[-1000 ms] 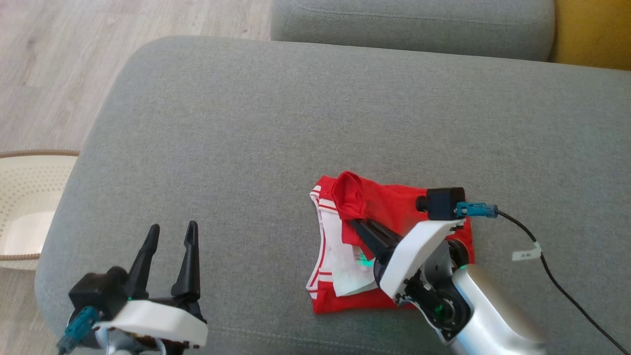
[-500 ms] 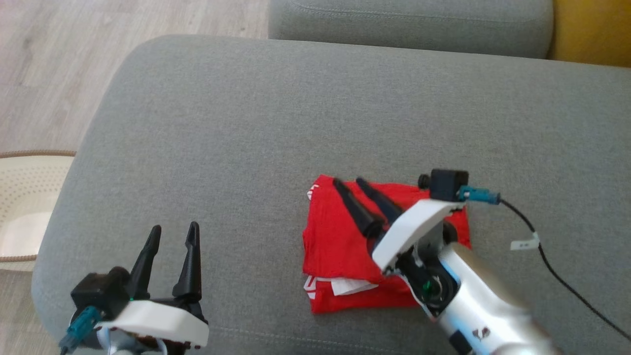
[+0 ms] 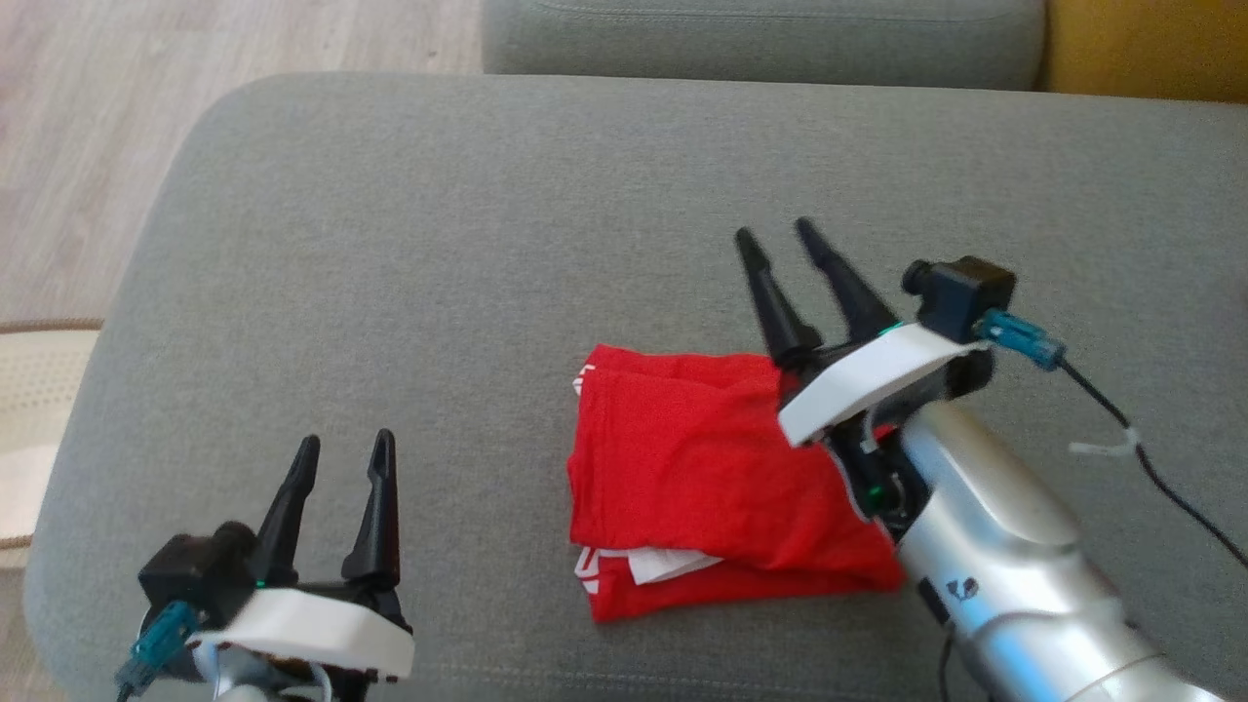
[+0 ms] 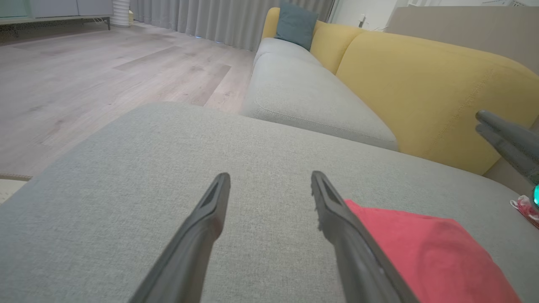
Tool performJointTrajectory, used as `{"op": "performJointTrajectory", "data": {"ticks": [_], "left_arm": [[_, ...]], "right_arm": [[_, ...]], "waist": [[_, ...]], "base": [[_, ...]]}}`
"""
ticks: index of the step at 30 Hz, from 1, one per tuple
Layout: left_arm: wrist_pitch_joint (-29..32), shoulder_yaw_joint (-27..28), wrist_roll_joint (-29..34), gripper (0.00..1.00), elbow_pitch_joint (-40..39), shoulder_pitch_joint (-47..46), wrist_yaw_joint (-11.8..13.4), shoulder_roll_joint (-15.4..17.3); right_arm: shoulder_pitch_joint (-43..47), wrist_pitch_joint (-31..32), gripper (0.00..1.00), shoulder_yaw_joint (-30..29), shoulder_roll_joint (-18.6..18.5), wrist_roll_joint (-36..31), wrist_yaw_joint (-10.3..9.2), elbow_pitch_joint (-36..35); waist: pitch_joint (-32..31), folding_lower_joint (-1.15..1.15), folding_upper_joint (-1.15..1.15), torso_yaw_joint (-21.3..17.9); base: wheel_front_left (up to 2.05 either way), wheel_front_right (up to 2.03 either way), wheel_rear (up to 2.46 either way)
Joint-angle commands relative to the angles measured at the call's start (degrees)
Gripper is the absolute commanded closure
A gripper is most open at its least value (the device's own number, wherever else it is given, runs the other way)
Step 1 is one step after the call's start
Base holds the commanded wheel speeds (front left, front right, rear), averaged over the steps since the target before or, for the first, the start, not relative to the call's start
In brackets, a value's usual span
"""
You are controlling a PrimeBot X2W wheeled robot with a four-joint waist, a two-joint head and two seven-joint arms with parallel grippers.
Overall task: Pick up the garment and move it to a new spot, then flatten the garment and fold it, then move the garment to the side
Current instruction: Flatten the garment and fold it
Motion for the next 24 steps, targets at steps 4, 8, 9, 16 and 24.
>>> {"op": "performJointTrajectory", "data": {"ticks": [4, 8, 9, 16, 24], "left_arm": [[-0.67, 2.04, 0.44, 0.0, -1.61, -3.62, 0.71, -0.27], [-1.01, 2.39, 0.97, 0.0, -1.41, -3.93, 1.32, -1.29], [-1.11, 2.51, 1.16, 0.0, -1.3, -4.01, 1.43, -1.64], [-1.45, 3.38, 2.61, 0.0, -0.13, -3.73, 1.29, -3.71], [-1.51, 5.47, 6.0, 0.0, 0.74, -0.78, -0.26, -6.44]], "right_arm": [[0.72, -2.44, 0.0, -6.76, 0.25, -10.93, -0.05, -2.97], [6.47, -2.81, 0.0, -14.19, 0.4, -18.8, -0.05, -7.75], [8.19, -2.85, 0.0, -15.93, 0.49, -20.54, -0.05, -9.32], [18.6, -2.91, 0.0, -24.1, 1.11, -27.72, -0.05, -18.46], [27.39, -2.93, 0.0, -29.15, 1.24, -27.71, -0.05, -25.06]], "waist": [[-0.49, 0.0, 0.0, -1.94], [-1.08, 0.0, 0.0, -3.56], [-1.23, 0.0, 0.0, -3.92], [-2.26, 0.0, 0.0, -5.81], [-3.33, 0.0, 0.0, -6.7]], "base": [[0.0, 0.0, 0.0], [0.0, 0.0, 0.0], [0.0, 0.0, 0.0], [0.0, 0.0, 0.0], [0.0, 0.0, 0.0]]}}
